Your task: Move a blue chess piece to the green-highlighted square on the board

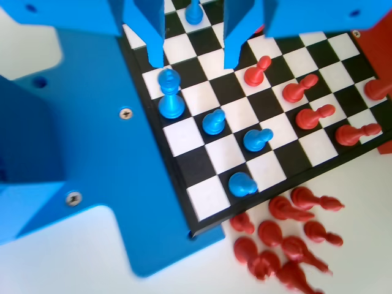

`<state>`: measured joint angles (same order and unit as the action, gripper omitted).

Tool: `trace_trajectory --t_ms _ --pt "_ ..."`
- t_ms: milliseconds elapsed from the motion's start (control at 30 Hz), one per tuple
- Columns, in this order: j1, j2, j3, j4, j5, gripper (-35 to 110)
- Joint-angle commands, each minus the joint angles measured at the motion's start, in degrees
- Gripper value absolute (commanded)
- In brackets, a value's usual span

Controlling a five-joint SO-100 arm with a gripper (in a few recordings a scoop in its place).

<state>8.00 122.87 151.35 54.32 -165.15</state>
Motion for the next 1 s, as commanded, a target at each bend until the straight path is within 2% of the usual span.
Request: trace_trajectory --t_ms 0,633,967 --pt "0.44 0.53 0.88 -1.05 -0.26 14" --pt "-0.35 0.26 6.94 -7.47 0.00 14" --pt "0.18 -1.49 12.13 -15.73 -1.23 13"
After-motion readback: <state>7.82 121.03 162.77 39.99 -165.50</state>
